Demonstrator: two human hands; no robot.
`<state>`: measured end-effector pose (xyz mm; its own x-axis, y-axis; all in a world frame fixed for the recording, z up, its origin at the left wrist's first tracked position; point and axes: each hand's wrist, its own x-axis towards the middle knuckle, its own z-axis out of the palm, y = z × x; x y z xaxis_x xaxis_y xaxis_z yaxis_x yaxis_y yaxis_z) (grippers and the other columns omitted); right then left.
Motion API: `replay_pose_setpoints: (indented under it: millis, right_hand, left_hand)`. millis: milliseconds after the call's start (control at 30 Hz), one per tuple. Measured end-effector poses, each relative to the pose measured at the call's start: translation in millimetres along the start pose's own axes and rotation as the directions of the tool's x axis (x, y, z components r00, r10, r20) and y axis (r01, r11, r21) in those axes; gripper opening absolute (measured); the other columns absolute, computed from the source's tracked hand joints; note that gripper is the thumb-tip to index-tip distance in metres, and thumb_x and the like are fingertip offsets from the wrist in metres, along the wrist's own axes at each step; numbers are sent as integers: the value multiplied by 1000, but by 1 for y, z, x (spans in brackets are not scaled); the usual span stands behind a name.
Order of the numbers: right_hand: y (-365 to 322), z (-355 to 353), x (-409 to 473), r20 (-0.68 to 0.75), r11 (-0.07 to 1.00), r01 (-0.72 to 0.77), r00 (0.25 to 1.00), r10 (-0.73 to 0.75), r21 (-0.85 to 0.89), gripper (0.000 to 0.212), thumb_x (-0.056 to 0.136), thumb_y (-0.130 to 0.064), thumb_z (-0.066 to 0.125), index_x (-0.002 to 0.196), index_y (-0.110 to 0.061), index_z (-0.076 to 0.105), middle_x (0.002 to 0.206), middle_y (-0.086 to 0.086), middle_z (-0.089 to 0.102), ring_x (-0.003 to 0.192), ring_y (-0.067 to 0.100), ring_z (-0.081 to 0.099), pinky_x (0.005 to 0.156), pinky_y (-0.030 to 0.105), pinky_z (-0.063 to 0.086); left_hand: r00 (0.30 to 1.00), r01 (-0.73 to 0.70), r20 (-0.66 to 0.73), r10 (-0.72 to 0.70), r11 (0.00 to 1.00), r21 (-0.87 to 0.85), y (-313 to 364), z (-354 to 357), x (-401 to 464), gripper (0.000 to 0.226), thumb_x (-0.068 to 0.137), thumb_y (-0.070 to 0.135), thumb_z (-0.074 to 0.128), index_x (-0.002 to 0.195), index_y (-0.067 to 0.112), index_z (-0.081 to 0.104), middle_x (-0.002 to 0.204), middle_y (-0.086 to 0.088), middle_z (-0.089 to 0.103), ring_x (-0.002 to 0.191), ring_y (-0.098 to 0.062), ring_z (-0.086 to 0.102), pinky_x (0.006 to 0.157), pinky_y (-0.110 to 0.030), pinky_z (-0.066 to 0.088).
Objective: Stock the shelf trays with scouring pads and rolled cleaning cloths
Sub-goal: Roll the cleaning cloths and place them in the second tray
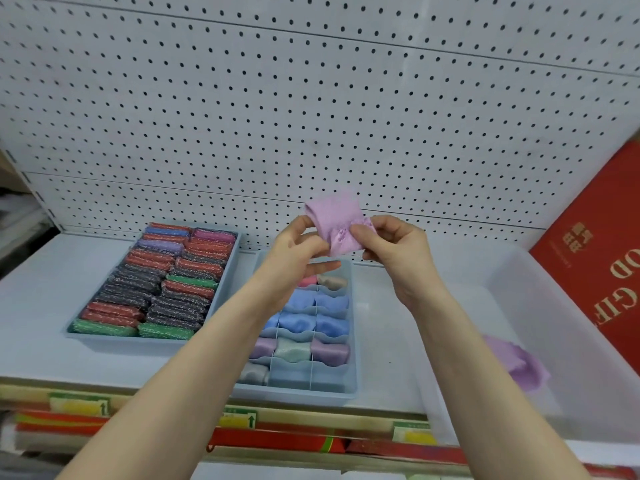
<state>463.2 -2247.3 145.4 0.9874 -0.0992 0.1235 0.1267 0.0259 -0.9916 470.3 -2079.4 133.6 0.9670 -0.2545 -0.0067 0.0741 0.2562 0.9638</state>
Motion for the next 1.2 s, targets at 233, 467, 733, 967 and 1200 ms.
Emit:
replay_pose_setpoints:
  millis: [233, 467, 733, 967, 1200]
  right_hand:
    - [7, 4, -1, 11, 995, -71, 997, 72, -65, 32, 83, -8, 75, 108, -10, 54, 77, 5, 69, 64, 13, 58, 60, 26, 48]
    - [7, -2, -5, 332, 974, -189, 933, 137, 129, 25, 88, 12, 53, 94, -8, 66, 86, 6, 63, 65, 17, 54, 55, 22, 46]
    - [31, 21, -10, 290, 980, -98, 946, 147, -175, 36, 82, 16, 41, 71, -12, 60, 85, 7, 63, 70, 26, 62, 68, 33, 51]
    - [49, 32, -27, 312, 935, -236, 897, 315, -264, 20, 92, -17, 65, 111, -10, 67, 96, 12, 69, 79, 18, 66, 65, 25, 55]
    - [99, 46, -62, 277, 863, -263, 872, 404, -431, 20, 79, -8, 77, 89, -18, 63, 84, 4, 70, 66, 13, 59, 58, 21, 48]
  left_hand:
    - [997, -68, -36, 70, 996, 53, -4, -1, -6, 28, 93, -2, 59, 115, 14, 57, 102, -7, 72, 85, -14, 71, 61, -26, 58]
    - [996, -80, -36, 86, 987, 141, -10, -20, -12, 22, 96, 2, 56, 113, 13, 63, 110, -14, 69, 93, -33, 70, 79, -51, 59]
    - [991, 41, -134, -23, 991, 125, -18, -41, -23, 14, 93, 10, 62, 105, 3, 65, 99, -10, 66, 84, -16, 70, 77, -30, 59]
    - [996, 45, -84, -27, 975, 218, -34, -66, -44, 20, 86, -8, 63, 100, 7, 65, 104, -9, 67, 78, -19, 70, 71, -23, 55]
    - [997, -24, -49, 67, 800, 599, -73, -104, -79, 33, 79, 4, 76, 105, 22, 68, 99, 2, 69, 90, -4, 67, 86, -27, 55]
